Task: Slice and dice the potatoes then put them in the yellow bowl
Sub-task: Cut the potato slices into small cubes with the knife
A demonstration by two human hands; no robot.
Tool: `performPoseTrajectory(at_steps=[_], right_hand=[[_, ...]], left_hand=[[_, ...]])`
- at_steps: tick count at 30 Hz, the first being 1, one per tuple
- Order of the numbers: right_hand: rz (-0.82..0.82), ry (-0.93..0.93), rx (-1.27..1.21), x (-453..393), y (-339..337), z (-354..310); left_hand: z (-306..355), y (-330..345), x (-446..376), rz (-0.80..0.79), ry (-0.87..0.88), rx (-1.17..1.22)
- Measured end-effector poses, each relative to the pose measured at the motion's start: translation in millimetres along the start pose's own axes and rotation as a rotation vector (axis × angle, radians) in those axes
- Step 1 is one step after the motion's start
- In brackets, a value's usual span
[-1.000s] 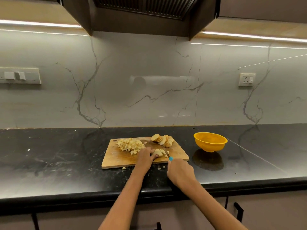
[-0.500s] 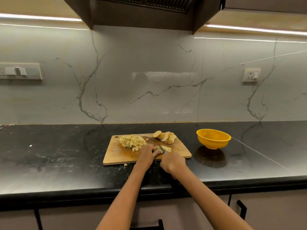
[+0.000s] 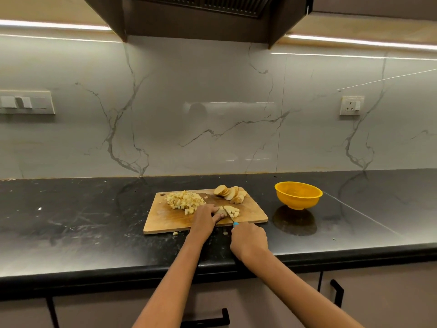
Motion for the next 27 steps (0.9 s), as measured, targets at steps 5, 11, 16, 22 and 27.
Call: performPoseTrajectory(at_steps=[5,11,16,22,27], right_hand=[[0.051,0.047,-0.307,2.4,-9.4,18.6],[0.013,0.012,-0.317,-10.0,-8.4,5.6],[-0.069,-0.009,-0.258,-18.3,-3.3,0.3],[-0.201,-0.038,-0.189,-40.5,-6.8,-17.5],[-0.154,-0.046,-0.063,-33.0,-4.0,-18.1]], left_hand=[[-5.8,-4.8,0.2,0.027,-0.023,0.046],[-7.5,-4.1,-1.3,0.033,-0.004,0.060],[-6.7,-4.2,-4.0,0.041,0.020,0.042],[-5.7,-1.7,-9.5,-0.039,0.036,0.024],[-3.0,-1.8,-5.4,-0.018,0.055,0.016]])
Point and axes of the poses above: each hand's wrist, its own x-axis away from the middle knuckle, its own y-axis out of the palm, z = x × y, the point moved 10 cm from there along -x, towards the middle knuckle, and after that the axes turned 12 degrees about -z, right-handed, at the moved point
